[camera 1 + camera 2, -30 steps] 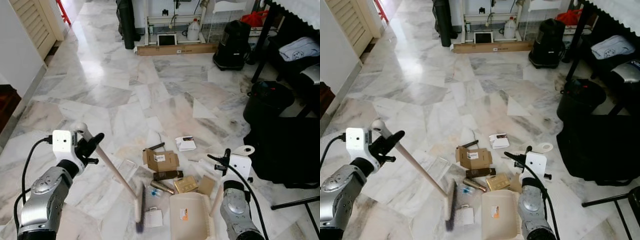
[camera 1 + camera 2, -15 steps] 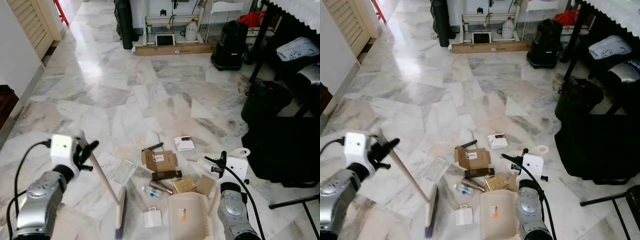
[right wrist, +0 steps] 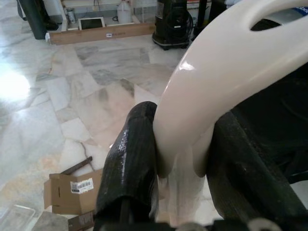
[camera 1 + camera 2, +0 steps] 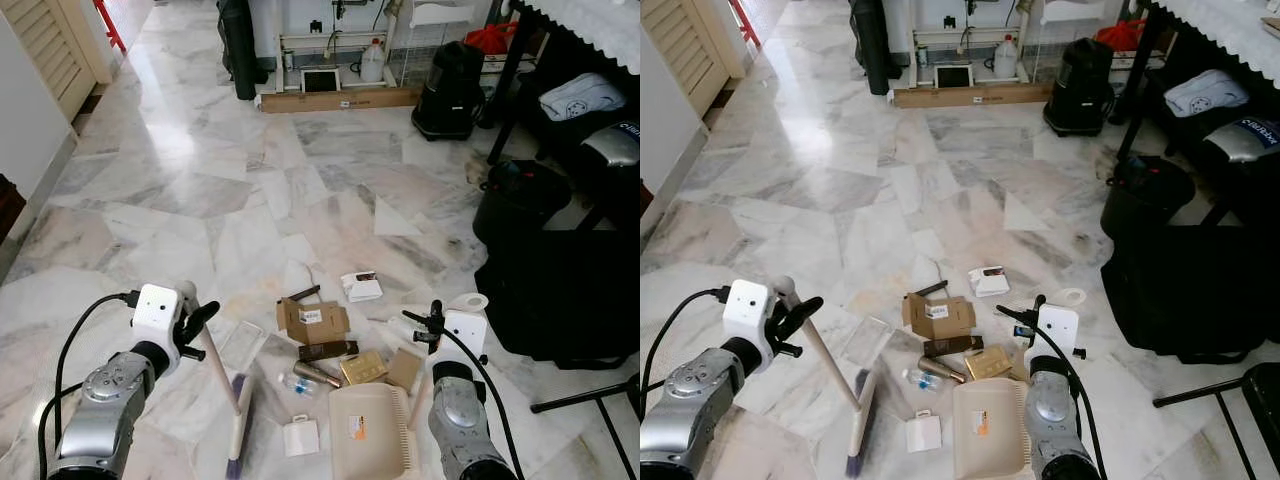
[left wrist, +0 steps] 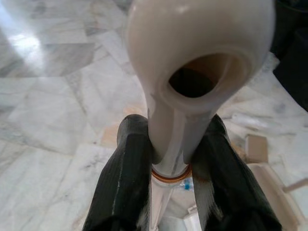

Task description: Sweep floor

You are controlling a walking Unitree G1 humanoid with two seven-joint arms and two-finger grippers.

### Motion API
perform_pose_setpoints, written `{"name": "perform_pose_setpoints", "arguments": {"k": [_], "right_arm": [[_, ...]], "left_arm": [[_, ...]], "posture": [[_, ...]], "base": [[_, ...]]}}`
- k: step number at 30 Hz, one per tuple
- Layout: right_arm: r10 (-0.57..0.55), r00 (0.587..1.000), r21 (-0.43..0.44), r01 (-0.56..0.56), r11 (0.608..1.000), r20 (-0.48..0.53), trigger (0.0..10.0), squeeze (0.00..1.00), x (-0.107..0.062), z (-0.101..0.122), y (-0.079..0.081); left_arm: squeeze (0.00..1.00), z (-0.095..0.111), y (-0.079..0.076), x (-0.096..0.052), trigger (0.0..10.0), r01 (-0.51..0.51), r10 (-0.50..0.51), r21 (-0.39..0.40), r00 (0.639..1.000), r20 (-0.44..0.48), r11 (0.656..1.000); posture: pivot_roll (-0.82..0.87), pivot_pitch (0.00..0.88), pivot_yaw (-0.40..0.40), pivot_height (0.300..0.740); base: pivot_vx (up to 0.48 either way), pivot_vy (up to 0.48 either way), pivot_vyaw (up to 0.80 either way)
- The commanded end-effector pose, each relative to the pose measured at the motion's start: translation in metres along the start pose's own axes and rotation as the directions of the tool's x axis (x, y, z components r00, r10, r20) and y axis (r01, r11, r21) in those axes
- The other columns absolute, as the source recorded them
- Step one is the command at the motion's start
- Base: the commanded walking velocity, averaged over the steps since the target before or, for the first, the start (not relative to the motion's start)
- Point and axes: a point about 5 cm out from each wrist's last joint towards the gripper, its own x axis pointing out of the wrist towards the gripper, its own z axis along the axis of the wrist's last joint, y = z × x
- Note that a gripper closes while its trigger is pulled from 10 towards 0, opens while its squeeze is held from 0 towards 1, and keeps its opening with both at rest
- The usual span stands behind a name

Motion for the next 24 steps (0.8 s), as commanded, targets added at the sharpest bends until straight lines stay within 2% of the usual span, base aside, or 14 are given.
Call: {"name": "perform_pose_setpoints", "arguments": {"k": [1,5,10,11,22,24], "right_arm": [[0.035,0.992,0.036,-0.031,0.999,-0.119,10.0,0.0,-0.013,-0.02,0.011],[0.037,0.992,0.042,-0.033,0.999,-0.121,10.0,0.0,-0.012,-0.02,0.012],[0.041,0.991,0.042,-0.036,0.998,-0.124,10.0,0.0,-0.011,-0.02,0.013],[0.038,0.992,0.042,-0.033,0.999,-0.122,10.0,0.0,-0.011,-0.02,0.012],[0.044,0.993,0.046,-0.039,0.998,-0.109,10.0,0.0,-0.008,-0.016,0.013],[0.049,0.993,0.048,-0.044,0.998,-0.109,10.0,0.0,-0.008,-0.015,0.014]], "left_arm": [[0.0,-0.014,0.0,-0.002,10.0,0.023,-0.022,0.006,0.995,-0.093,1.0],[0.0,-0.016,-0.003,-0.001,10.0,0.051,-0.054,-0.023,0.992,-0.115,0.998],[0.0,-0.017,-0.012,0.001,10.0,0.089,-0.104,-0.134,0.989,-0.106,0.987],[0.0,-0.016,-0.013,0.002,10.0,0.086,-0.103,-0.172,0.99,-0.093,0.981],[0.0,-0.014,-0.011,0.006,10.0,0.047,-0.093,-0.292,0.985,-0.147,0.955],[0.0,-0.009,-0.011,0.009,10.0,0.03,-0.077,-0.358,0.99,-0.116,0.933]], "posture": [[0.15,0.103,0.026,0.74],[0.15,0.099,0.027,0.74],[0.14,0.091,0.031,0.74],[0.13,0.09,0.032,0.74],[0.14,0.073,0.03,0.74],[0.13,0.071,0.027,0.74]], "base": [[0.0,0.0,0.0],[0.0,0.0,0.0],[0.0,0.0,0.0],[0.0,0.0,0.0],[0.0,0.0,0.0],[0.0,0.0,0.0]]}}
